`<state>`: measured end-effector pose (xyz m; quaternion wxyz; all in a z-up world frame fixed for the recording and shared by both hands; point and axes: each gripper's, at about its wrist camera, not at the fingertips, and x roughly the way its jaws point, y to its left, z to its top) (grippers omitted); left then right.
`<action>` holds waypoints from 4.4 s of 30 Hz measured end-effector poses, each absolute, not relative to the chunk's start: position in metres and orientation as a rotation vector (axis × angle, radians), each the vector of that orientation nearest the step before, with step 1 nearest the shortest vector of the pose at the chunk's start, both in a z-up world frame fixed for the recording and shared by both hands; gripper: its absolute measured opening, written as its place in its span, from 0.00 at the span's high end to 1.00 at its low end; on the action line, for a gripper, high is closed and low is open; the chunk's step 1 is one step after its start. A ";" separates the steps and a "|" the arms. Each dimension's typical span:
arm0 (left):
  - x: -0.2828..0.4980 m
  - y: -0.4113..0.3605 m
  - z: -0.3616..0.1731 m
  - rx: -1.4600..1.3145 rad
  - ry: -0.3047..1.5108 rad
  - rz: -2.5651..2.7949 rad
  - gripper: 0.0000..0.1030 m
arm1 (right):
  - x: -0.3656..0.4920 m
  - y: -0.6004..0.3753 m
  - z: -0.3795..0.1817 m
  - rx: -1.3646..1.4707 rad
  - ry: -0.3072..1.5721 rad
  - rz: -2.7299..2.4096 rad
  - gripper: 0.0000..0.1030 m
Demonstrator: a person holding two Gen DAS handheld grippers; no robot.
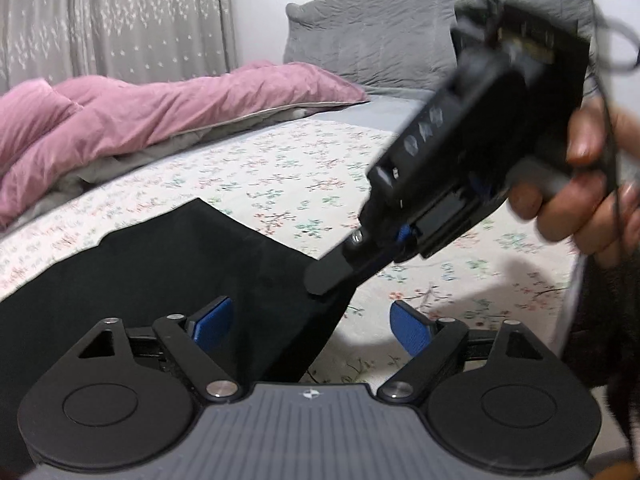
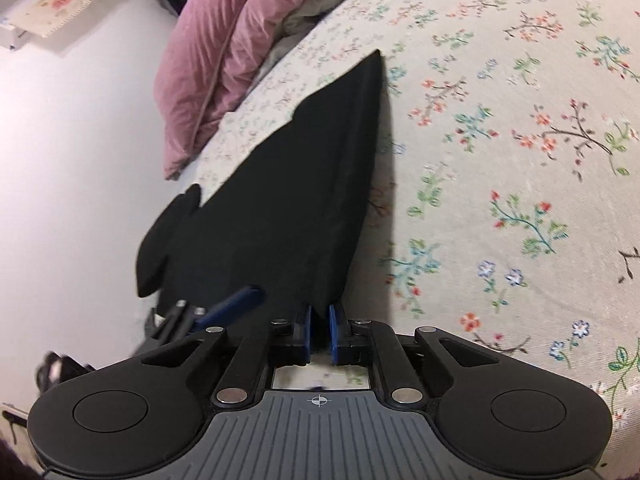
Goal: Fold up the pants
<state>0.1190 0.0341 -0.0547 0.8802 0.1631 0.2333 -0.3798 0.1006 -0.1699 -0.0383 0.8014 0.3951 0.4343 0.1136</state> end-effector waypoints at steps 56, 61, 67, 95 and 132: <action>0.057 -0.054 -0.027 -0.056 0.653 -0.692 0.72 | 0.179 -0.365 -0.070 0.863 0.816 -0.099 1.00; 0.022 -0.069 -0.009 -0.148 0.652 -0.743 0.72 | 0.112 -0.400 -0.041 0.860 0.788 -0.155 1.00; 0.005 -0.053 0.006 -0.185 0.621 -0.752 0.72 | 0.073 -0.404 -0.004 0.837 0.756 -0.166 1.00; 0.121 0.193 -0.027 -0.648 0.721 -0.277 0.72 | 0.316 -0.159 0.008 0.721 0.893 0.062 0.98; 0.249 0.146 -0.017 -0.020 0.775 -0.300 0.72 | 0.159 -0.225 -0.053 0.571 0.938 0.011 0.41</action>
